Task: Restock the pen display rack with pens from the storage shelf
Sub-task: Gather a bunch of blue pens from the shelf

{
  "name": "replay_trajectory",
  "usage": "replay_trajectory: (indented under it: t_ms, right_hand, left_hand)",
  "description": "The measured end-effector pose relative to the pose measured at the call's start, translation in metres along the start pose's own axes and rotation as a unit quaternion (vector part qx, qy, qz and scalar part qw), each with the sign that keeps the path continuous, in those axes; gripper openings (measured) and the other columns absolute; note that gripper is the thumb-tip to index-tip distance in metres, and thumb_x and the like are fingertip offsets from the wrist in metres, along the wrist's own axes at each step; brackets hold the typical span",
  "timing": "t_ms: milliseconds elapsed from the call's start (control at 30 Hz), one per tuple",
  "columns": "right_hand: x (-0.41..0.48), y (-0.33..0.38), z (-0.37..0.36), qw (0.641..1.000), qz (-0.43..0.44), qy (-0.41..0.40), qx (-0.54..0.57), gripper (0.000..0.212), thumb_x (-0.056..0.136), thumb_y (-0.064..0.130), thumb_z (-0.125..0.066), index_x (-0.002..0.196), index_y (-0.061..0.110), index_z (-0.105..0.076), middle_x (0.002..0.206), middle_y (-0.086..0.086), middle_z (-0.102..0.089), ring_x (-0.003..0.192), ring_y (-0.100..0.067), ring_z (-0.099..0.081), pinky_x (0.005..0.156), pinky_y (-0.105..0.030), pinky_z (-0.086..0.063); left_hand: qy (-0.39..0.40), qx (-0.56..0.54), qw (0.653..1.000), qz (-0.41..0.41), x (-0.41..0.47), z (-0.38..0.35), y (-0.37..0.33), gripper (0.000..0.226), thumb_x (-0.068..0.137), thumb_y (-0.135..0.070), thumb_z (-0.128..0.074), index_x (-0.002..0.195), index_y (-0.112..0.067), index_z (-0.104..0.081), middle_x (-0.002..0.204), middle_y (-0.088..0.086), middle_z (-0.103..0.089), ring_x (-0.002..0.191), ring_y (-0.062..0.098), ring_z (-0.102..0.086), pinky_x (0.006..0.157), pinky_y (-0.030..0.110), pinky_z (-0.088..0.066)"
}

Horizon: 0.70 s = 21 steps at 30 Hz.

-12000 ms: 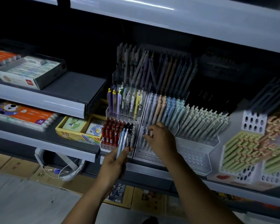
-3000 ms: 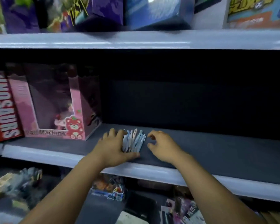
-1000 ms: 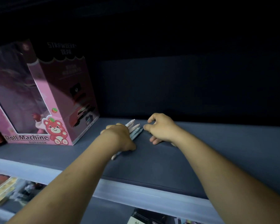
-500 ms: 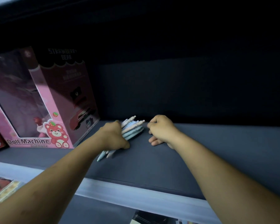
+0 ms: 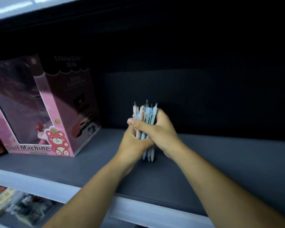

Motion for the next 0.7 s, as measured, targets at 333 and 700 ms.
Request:
replay_trajectory:
  t_ms: [333, 700]
  right_hand:
    - [-0.002, -0.003, 0.001, 0.999, 0.031, -0.027, -0.022, 0.052, 0.077, 0.013, -0.085, 0.121, 0.027, -0.061, 0.101, -0.001, -0.075, 0.09, -0.01, -0.074, 0.085, -0.031, -0.061]
    - [-0.004, -0.006, 0.003, 0.995, 0.058, -0.071, 0.025, 0.067, 0.074, 0.016, -0.09, 0.127, 0.03, -0.051, 0.109, -0.004, -0.071, 0.099, -0.01, -0.072, 0.092, -0.032, -0.058]
  left_hand:
    - [0.138, 0.06, 0.987, 0.047, -0.018, -0.006, 0.004, 0.014, 0.077, 0.001, -0.072, 0.089, 0.007, -0.068, 0.082, 0.028, -0.073, 0.082, 0.059, -0.063, 0.073, 0.071, -0.05]
    - [0.089, 0.046, 0.995, -0.007, -0.012, -0.011, 0.003, 0.027, 0.084, 0.007, -0.072, 0.103, -0.004, -0.057, 0.069, 0.013, -0.068, 0.06, 0.025, -0.065, 0.054, 0.034, -0.052]
Point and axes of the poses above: each hand's wrist, its own x-axis towards the middle knuckle, its own z-axis out of the back of the hand, y = z × x, the point moved 4 cm from there along x, towards the middle knuckle
